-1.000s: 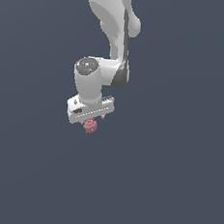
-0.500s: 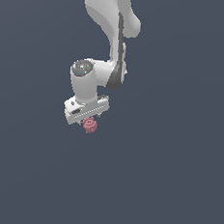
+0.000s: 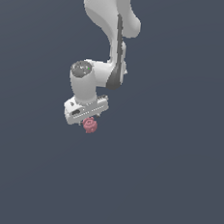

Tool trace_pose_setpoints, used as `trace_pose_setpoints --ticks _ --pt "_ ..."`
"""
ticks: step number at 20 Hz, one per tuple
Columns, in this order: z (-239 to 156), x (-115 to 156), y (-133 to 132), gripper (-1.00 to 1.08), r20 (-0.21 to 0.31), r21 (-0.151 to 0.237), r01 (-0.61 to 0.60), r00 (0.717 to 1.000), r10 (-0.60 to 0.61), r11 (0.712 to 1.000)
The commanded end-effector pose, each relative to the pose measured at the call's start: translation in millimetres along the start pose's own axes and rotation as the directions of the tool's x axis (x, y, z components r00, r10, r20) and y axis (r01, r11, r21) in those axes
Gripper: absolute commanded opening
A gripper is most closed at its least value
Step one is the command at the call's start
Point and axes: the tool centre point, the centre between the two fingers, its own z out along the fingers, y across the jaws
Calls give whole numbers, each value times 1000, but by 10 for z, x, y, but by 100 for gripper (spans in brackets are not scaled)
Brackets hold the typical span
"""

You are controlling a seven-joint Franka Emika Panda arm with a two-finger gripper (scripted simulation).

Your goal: Pick up the object and move it to a goal position.

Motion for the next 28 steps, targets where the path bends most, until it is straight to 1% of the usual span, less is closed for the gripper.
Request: trace_pose_setpoints --ticks 1,8,14,15,28 --pt "58 -2 -4 100 1 1 1 1000 -1 1000" --pt "379 -13 -10 100 0 1 3 1000 -3 1000" --pt "478 -7 -3 100 0 1 4 1000 -4 1000" --pt "478 -7 -3 -100 0 1 4 1000 -4 1000" --pt "445 -6 13 -100 0 -1 3 1000 -3 1000"
